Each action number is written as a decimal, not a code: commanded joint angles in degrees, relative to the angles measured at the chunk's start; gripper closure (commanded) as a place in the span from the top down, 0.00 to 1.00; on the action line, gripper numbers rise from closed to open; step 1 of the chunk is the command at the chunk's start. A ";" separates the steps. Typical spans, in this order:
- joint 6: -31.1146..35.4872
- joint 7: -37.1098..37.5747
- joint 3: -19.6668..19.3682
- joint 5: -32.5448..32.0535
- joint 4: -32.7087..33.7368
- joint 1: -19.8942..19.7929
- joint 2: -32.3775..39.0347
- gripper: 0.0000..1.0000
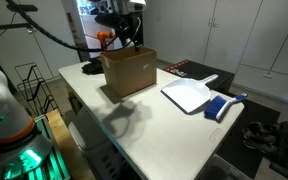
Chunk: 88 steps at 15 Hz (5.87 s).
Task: Rotate the cardboard box clockwise once
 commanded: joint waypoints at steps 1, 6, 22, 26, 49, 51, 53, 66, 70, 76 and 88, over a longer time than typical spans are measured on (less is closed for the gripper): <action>1.22 4.33 2.48 2.02 1.53 -0.78 4.67 1.00; 1.04 17.47 5.09 1.58 2.37 -2.37 7.11 0.61; -4.98 47.42 9.56 -3.31 3.19 -4.69 6.59 0.01; -3.00 46.90 9.62 -3.64 3.09 -4.80 6.75 0.02; -1.91 105.00 14.10 -6.93 -7.58 -8.86 -5.85 0.01; -1.45 105.62 14.20 -7.04 -8.07 -8.83 -5.94 0.01; -0.81 105.77 14.46 -7.58 -8.53 -8.70 -6.04 0.01; -2.87 81.42 13.98 -12.83 -5.93 -7.02 -13.66 1.00; -4.44 68.46 13.88 -12.33 -4.61 -6.76 -13.98 1.00; -8.46 50.70 14.50 -13.20 -2.64 -7.06 -12.99 1.00; -13.99 29.80 14.95 -17.55 1.99 -4.47 -14.35 1.00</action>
